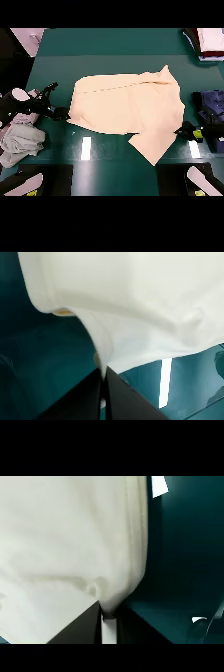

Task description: Fold the shirts.

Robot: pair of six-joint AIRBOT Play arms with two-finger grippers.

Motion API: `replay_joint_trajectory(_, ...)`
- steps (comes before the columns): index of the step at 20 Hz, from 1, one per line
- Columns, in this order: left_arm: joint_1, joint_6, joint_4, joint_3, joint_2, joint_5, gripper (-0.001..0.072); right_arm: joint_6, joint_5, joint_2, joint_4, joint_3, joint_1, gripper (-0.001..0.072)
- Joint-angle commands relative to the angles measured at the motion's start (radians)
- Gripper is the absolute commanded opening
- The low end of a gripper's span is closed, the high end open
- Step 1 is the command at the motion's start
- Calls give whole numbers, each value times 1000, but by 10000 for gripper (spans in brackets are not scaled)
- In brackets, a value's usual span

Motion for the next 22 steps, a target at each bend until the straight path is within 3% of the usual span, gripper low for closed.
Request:
replay_joint_trajectory(1,1,0,0,2,1,7,25,-3,-73,26,6,3,41,24)
replay_joint_trajectory(6,1,-6,8,227,46,14,24,26,-88,190,8,275,92,22)
replay_joint_trajectory(13,1,-11,8,914,202,23,25,42,-109,254,5,1005,137,22)
replay_joint_trajectory(18,1,-12,6,1353,221,13,24,42,-58,254,-3,1402,137,22)
replay_joint_trajectory(22,1,-29,5,1407,314,61,24,42,-36,269,-60,1585,137,22)
